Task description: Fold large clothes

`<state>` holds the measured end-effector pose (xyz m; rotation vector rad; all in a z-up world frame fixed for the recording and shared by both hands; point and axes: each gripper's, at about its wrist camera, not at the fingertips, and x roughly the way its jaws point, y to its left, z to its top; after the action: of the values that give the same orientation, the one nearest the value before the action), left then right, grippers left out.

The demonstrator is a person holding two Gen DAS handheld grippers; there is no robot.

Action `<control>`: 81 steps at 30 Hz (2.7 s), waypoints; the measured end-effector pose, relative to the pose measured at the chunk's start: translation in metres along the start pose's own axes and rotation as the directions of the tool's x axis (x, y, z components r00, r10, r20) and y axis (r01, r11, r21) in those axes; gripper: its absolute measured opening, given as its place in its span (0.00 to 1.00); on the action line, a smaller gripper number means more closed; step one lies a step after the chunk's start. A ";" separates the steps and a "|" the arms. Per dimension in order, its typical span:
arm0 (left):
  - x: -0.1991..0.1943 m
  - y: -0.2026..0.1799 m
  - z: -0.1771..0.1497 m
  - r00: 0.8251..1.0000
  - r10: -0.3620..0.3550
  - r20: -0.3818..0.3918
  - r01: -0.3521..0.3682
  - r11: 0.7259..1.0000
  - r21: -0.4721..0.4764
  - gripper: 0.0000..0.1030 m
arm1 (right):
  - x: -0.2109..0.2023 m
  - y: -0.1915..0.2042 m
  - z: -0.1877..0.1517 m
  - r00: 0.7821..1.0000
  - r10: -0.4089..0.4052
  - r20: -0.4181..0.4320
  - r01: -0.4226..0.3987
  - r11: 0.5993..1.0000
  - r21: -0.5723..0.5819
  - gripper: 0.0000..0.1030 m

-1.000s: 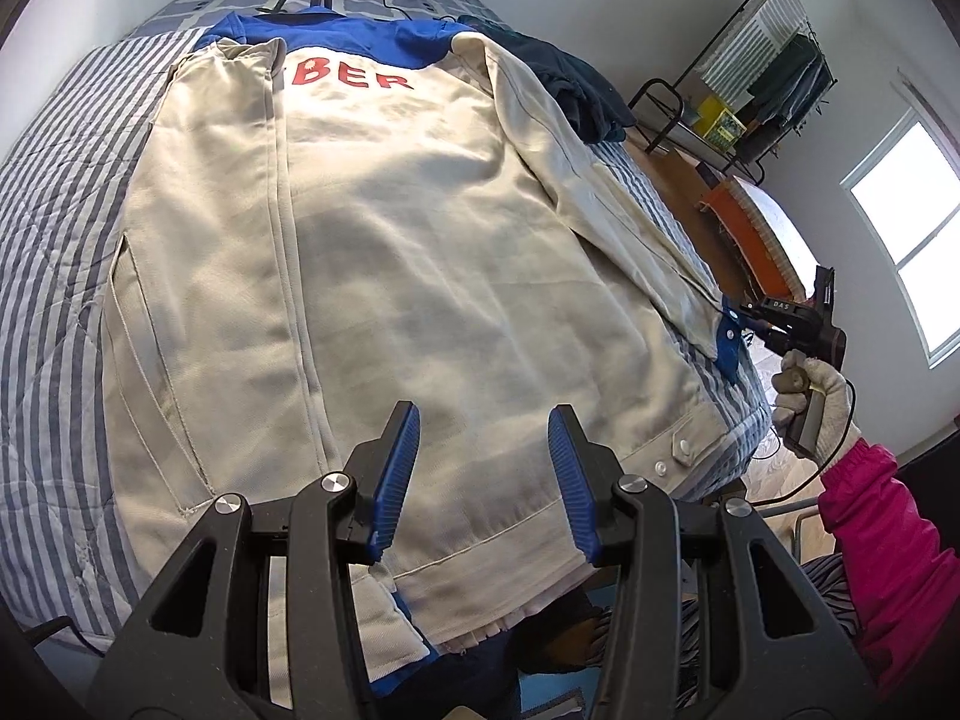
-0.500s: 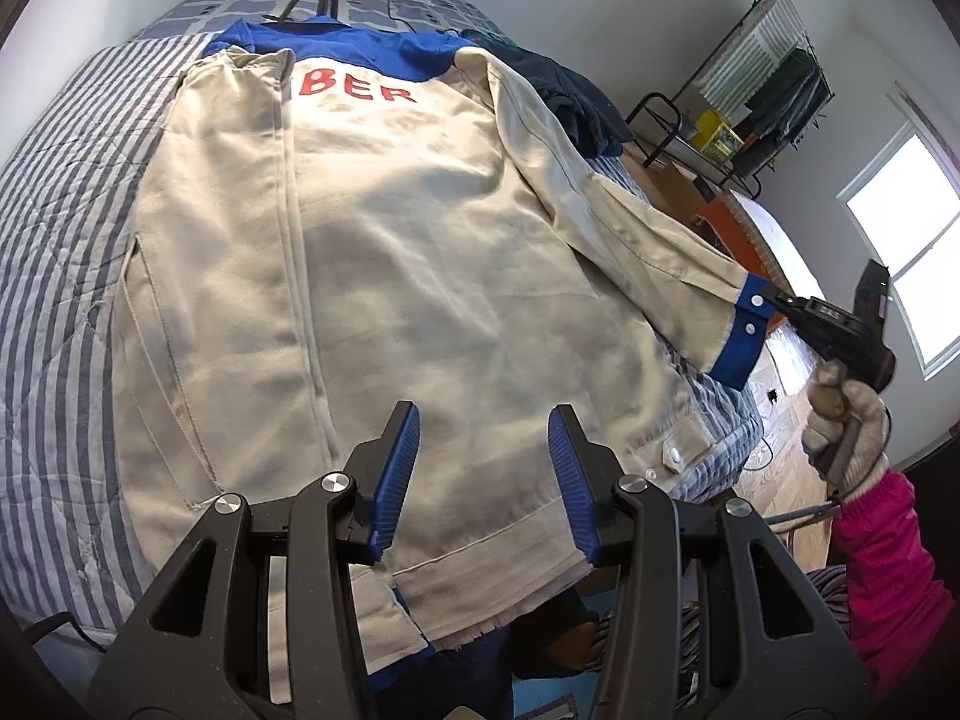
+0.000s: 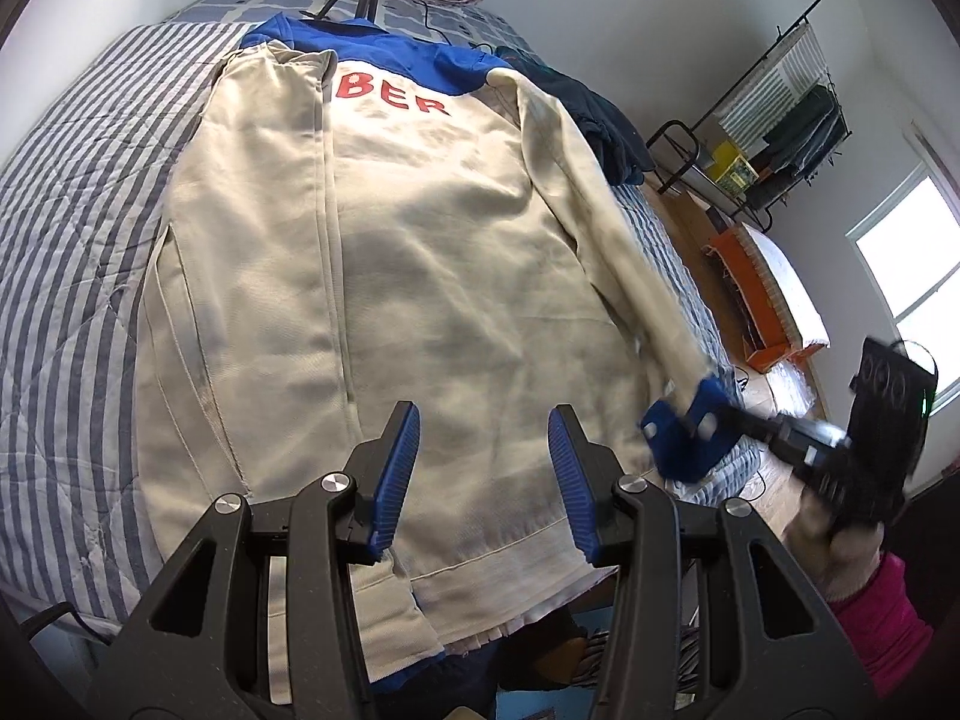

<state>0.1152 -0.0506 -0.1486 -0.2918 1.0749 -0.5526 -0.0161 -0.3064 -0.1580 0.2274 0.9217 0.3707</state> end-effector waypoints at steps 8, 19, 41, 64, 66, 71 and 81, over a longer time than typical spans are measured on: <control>0.012 0.007 -0.002 0.999 -0.033 -0.028 0.031 0.997 -0.069 0.44 | 0.041 0.054 -0.034 0.980 0.085 -0.180 -0.118 0.975 -0.186 0.01; 0.038 0.003 -0.012 0.992 -0.084 -0.096 0.072 0.990 -0.120 0.44 | 0.009 0.034 -0.022 0.960 0.252 -0.125 -0.264 0.960 -0.089 0.39; 0.115 -0.009 -0.024 0.973 -0.149 -0.174 0.111 0.971 -0.210 0.44 | 0.068 -0.160 0.085 1.000 0.021 -0.016 -0.014 0.936 0.351 0.41; 0.112 -0.062 -0.029 0.987 -0.068 -0.146 0.075 0.996 0.041 0.01 | 0.127 -0.170 0.181 0.979 -0.204 -0.004 0.197 0.942 0.272 0.00; 0.125 -0.062 -0.034 0.983 -0.043 -0.177 0.052 0.998 0.043 0.01 | 0.128 -0.173 0.184 0.974 -0.227 -0.007 0.220 0.935 0.277 0.00; 0.135 -0.058 -0.035 0.979 -0.035 -0.200 0.043 0.998 0.037 0.01 | 0.124 -0.190 0.171 0.980 -0.192 -0.047 0.196 0.916 0.350 0.24; 0.127 -0.057 -0.035 0.979 -0.051 -0.198 0.059 0.998 0.035 0.02 | 0.049 -0.154 0.090 0.996 0.050 -0.080 -0.025 0.959 0.283 0.33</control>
<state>0.1135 -0.1675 -0.2315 -0.2355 1.2482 -0.6628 0.1163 -0.4298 -0.1948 0.4942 1.0561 0.2846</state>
